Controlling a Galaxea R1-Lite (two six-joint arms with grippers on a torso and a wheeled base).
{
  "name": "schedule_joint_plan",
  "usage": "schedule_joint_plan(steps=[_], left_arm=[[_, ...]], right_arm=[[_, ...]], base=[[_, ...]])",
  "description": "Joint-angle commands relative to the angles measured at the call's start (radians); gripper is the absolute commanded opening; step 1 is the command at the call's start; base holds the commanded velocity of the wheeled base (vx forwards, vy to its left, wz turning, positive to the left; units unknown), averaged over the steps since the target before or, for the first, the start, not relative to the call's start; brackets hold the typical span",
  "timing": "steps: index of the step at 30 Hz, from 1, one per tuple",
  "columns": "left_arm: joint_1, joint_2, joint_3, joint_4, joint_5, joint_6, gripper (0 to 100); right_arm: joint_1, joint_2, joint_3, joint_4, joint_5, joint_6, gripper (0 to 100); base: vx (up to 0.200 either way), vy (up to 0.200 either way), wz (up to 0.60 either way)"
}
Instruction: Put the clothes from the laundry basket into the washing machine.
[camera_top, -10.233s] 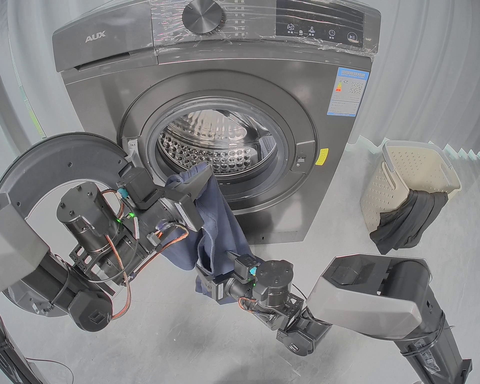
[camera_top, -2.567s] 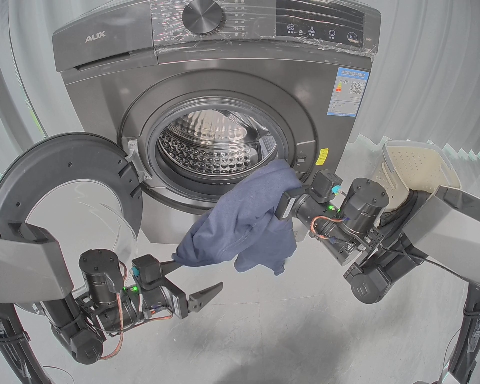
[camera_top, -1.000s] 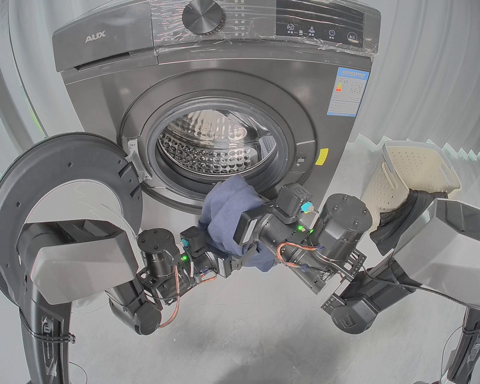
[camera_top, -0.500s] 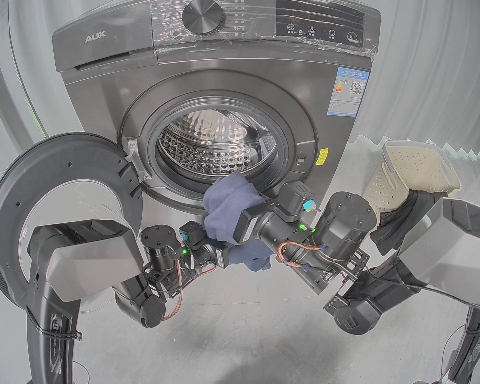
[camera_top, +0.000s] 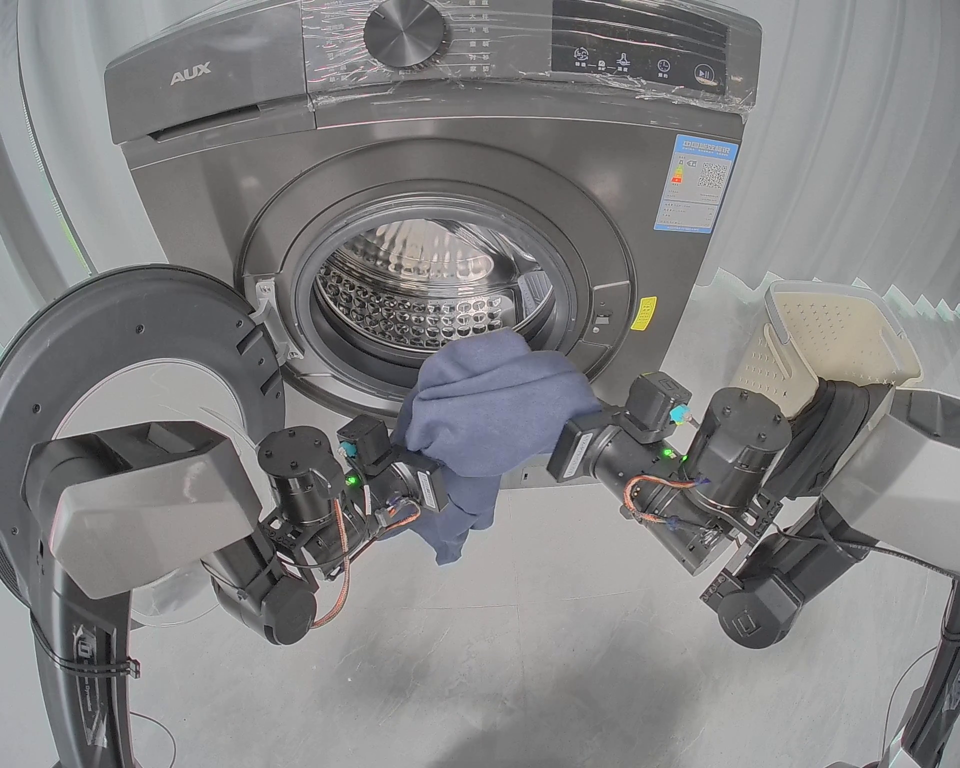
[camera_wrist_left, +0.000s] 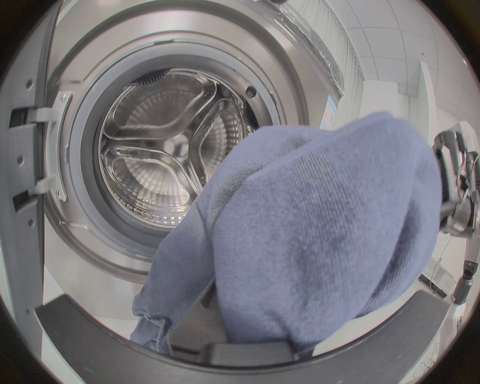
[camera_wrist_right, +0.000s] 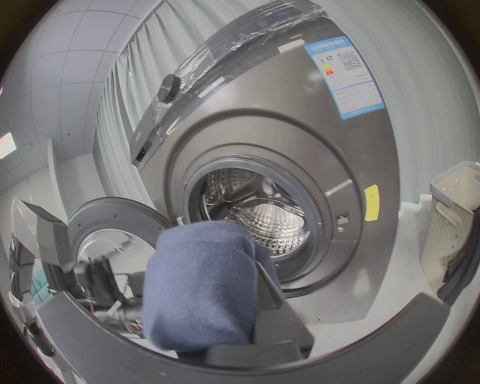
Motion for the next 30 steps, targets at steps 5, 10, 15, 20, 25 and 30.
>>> schedule_joint_plan(steps=[5, 10, 15, 20, 25, 30], left_arm=[[-0.006, -0.127, 0.095, -0.001, -0.006, -0.009, 0], [-0.017, -0.156, 0.148, -0.004, -0.009, -0.008, 0], [-0.017, -0.156, 0.146, -0.004, -0.007, -0.009, 0], [-0.017, -0.156, 0.143, -0.004, -0.004, -0.009, 0], [-0.017, -0.159, 0.140, -0.004, -0.003, -0.009, 0], [-0.012, -0.159, 0.154, -0.004, 0.001, 0.003, 0]], right_arm=[[-0.031, 0.033, 0.052, 0.002, -0.001, 0.017, 0], [-0.031, 0.073, 0.043, 0.008, -0.001, 0.011, 0], [-0.022, 0.122, 0.026, 0.007, 0.001, 0.007, 0], [0.004, 0.125, 0.025, 0.002, 0.001, 0.004, 0], [0.009, 0.122, 0.023, -0.002, 0.007, 0.002, 0], [0.047, 0.067, 0.081, -0.012, 0.010, 0.004, 100]], base=[[0.000, 0.000, 0.00], [0.000, 0.000, 0.00], [0.000, 0.000, 0.00], [0.000, 0.000, 0.00], [0.000, 0.000, 0.00], [0.000, 0.000, 0.00]])
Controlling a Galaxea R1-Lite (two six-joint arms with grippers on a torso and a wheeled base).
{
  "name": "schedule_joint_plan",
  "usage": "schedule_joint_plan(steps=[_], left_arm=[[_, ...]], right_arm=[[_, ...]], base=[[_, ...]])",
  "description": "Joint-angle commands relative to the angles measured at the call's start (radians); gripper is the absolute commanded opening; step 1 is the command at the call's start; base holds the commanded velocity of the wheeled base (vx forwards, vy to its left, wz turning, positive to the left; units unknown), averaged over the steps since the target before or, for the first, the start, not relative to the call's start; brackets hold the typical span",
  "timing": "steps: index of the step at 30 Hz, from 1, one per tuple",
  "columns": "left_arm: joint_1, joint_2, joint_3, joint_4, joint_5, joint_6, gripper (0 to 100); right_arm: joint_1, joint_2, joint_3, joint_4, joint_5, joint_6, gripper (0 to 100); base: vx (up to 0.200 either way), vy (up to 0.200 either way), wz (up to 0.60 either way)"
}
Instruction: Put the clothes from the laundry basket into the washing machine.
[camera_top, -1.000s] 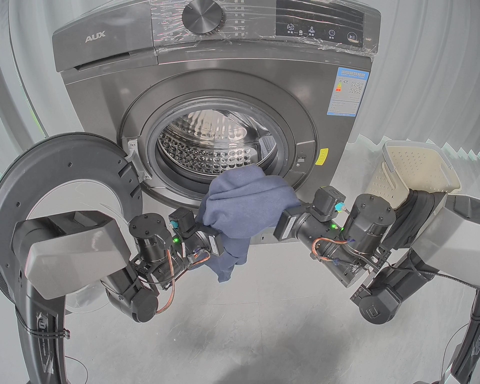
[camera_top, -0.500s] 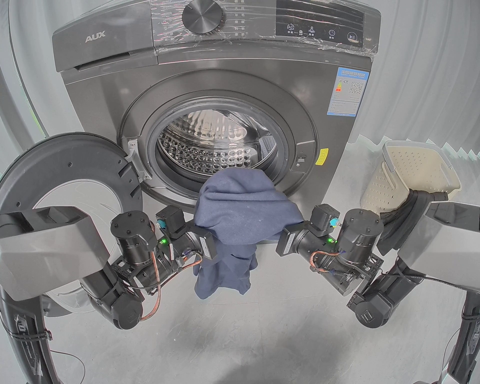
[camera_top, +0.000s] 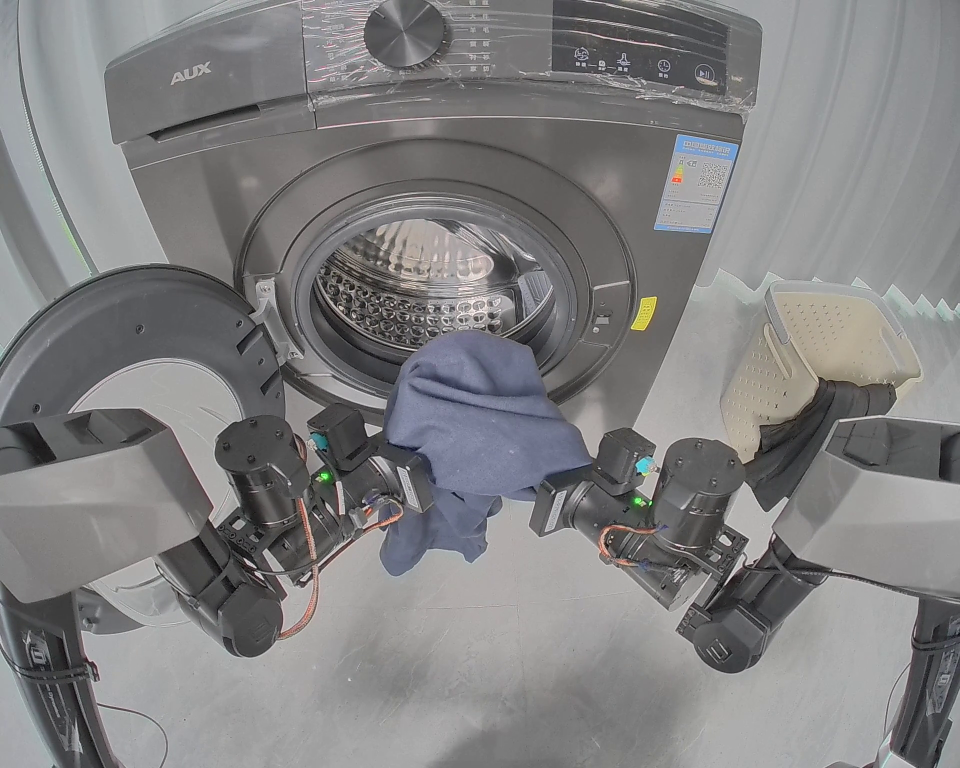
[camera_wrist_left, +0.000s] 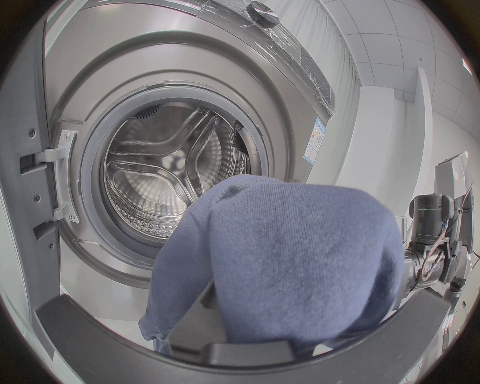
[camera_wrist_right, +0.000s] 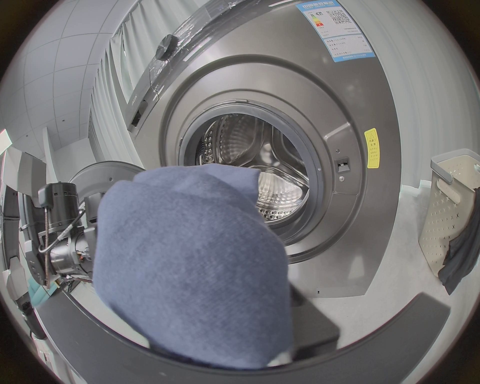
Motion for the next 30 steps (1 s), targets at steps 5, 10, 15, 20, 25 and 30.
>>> schedule_joint_plan(steps=[5, 10, 15, 20, 25, 30], left_arm=[[0.002, -0.035, 0.058, -0.002, 0.002, 0.035, 0], [-0.001, -0.133, 0.134, -0.001, 0.002, 0.034, 0], [0.010, -0.221, 0.249, 0.001, -0.001, 0.020, 0], [0.007, -0.258, 0.279, 0.001, 0.003, 0.029, 0], [0.001, -0.297, 0.295, 0.003, 0.028, 0.020, 0], [0.002, -0.294, 0.318, 0.001, 0.028, 0.025, 0]], right_arm=[[0.109, -0.122, 0.212, -0.005, 0.014, -0.008, 100], [0.170, -0.204, 0.365, -0.007, 0.061, -0.042, 100], [0.178, -0.270, 0.467, -0.030, 0.126, -0.051, 100], [0.089, -0.280, 0.490, -0.062, 0.126, -0.063, 100], [0.000, -0.313, 0.491, -0.062, 0.129, -0.069, 100], [-0.031, -0.338, 0.493, -0.062, 0.150, -0.072, 100]], base=[[0.000, 0.000, 0.00], [0.000, 0.000, 0.00], [0.000, 0.000, 0.00], [0.000, 0.000, 0.00], [0.000, 0.000, 0.00], [0.000, 0.000, 0.00]])
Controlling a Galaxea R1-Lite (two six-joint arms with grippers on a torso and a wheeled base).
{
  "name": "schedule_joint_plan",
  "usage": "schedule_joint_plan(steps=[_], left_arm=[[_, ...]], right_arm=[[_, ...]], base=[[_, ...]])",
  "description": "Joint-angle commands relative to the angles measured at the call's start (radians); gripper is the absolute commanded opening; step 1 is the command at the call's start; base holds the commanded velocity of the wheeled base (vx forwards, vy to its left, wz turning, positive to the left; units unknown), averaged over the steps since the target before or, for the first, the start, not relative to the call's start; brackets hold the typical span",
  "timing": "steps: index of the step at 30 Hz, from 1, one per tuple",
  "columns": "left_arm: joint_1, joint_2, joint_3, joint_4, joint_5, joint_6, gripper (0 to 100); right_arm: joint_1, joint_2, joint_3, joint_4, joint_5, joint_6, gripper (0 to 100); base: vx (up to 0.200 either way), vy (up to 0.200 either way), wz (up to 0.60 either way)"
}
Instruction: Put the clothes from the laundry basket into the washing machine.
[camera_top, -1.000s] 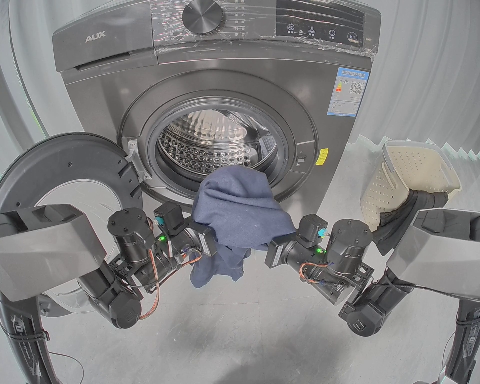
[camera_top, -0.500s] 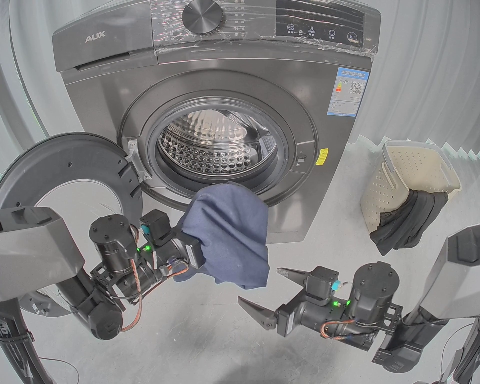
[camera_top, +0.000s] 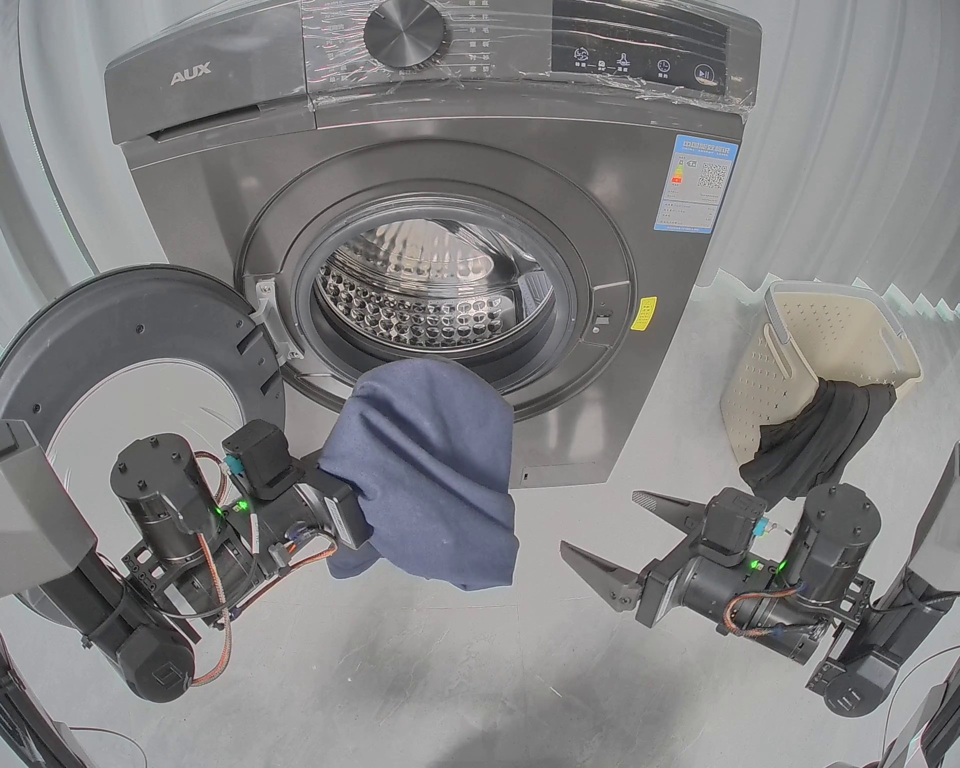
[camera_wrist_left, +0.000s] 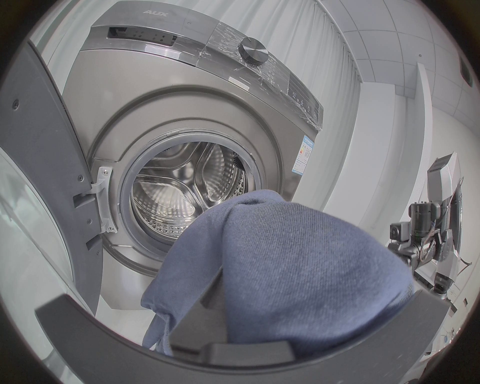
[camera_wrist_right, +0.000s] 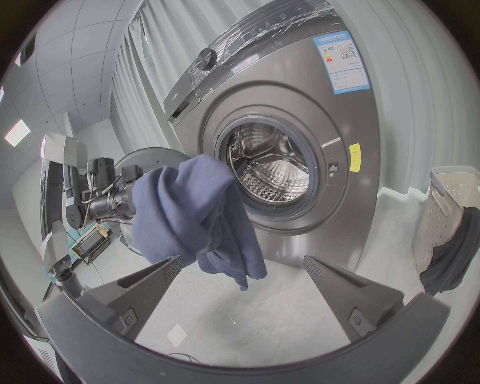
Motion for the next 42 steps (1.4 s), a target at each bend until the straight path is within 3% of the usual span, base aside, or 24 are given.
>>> schedule_joint_plan(steps=[1, 14, 26, 42], left_arm=[[-0.002, -0.021, 0.019, -0.001, 0.000, 0.001, 0], [0.005, -0.013, 0.000, -0.001, 0.002, 0.001, 0], [0.001, 0.011, 0.006, -0.002, 0.005, 0.006, 0], [-0.002, 0.033, 0.011, -0.002, 0.005, 0.009, 0]], right_arm=[[-0.026, -0.035, 0.008, 0.000, 0.009, 0.000, 100], [-0.023, -0.014, 0.005, 0.000, 0.006, 0.006, 100], [-0.017, -0.006, 0.010, 0.000, 0.008, 0.009, 100], [-0.023, -0.006, 0.011, 0.000, 0.008, 0.009, 100]], base=[[0.000, 0.000, 0.00], [0.000, 0.000, 0.00], [0.200, 0.000, 0.00], [0.000, 0.038, 0.00]])
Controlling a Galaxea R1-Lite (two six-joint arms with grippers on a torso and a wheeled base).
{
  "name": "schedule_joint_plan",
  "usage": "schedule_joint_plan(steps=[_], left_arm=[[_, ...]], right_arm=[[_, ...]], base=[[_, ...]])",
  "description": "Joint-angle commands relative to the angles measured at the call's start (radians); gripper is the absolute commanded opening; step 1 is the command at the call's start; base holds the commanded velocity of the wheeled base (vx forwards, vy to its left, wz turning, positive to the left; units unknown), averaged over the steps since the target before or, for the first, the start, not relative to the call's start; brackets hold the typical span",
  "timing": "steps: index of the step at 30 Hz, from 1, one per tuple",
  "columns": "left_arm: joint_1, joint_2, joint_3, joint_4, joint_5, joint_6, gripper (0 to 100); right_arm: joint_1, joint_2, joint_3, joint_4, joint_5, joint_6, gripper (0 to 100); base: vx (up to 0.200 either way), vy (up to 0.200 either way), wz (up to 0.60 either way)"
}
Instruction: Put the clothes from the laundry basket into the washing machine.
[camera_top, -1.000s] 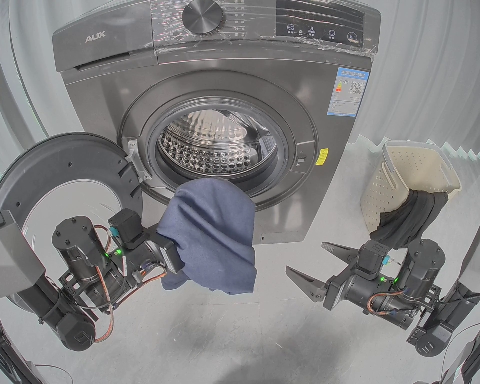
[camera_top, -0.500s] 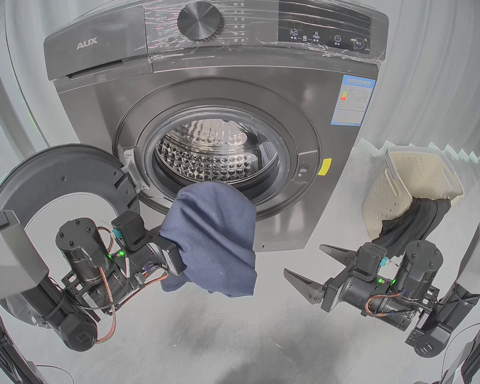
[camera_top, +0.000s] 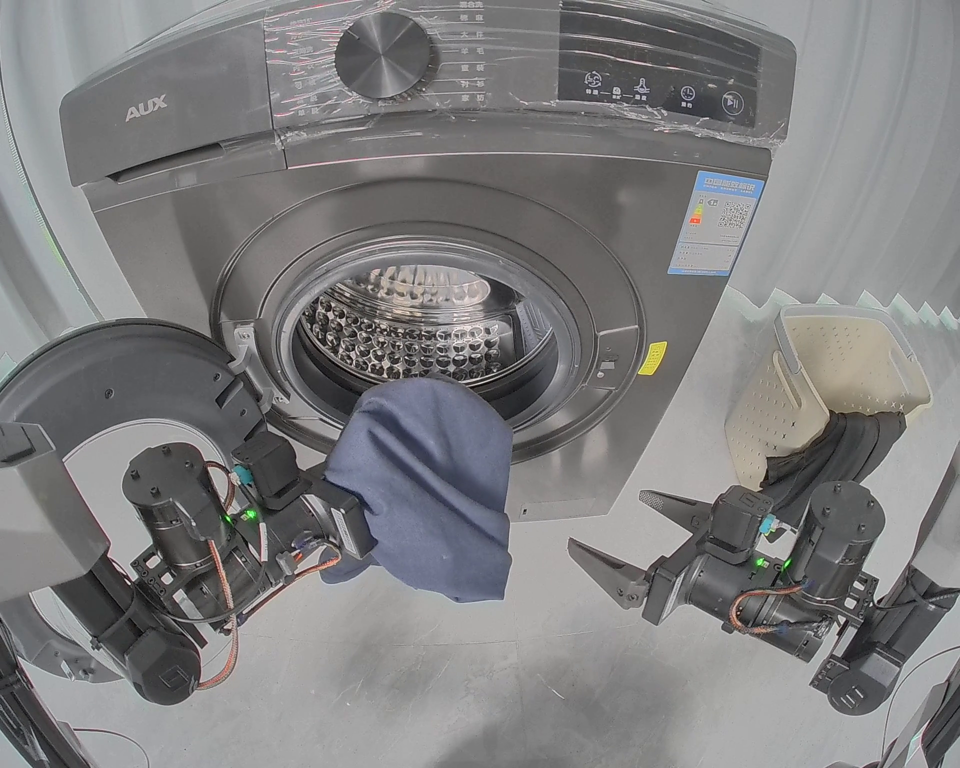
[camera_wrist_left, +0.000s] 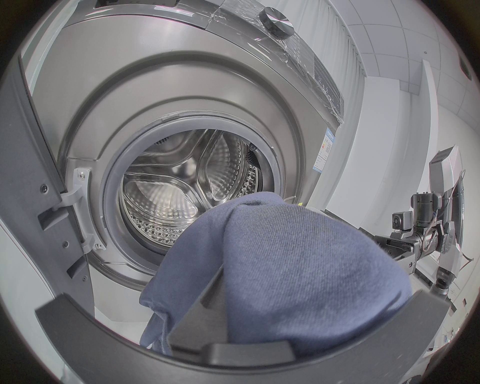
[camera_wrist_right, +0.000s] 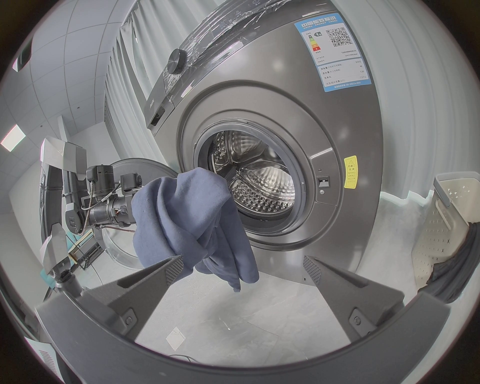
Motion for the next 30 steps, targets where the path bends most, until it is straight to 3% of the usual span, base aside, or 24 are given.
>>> schedule_joint_plan(steps=[1, 11, 20, 30], left_arm=[[-0.001, 0.006, 0.001, -0.001, 0.000, 0.002, 0], [-0.010, 0.018, 0.006, -0.001, 0.000, 0.005, 0], [-0.010, 0.026, 0.001, -0.001, 0.001, 0.005, 0], [-0.017, 0.028, -0.007, -0.003, 0.003, 0.005, 0]], right_arm=[[-0.001, 0.003, 0.000, 0.000, 0.000, 0.000, 100], [0.002, 0.006, 0.008, 0.000, 0.000, -0.001, 100], [0.008, 0.006, 0.009, 0.000, 0.000, 0.000, 100], [0.013, 0.006, 0.031, 0.001, 0.002, -0.001, 100]], base=[[0.000, 0.000, 0.00], [0.000, 0.000, 0.00], [0.200, 0.000, 0.00], [0.000, 0.000, 0.00]])
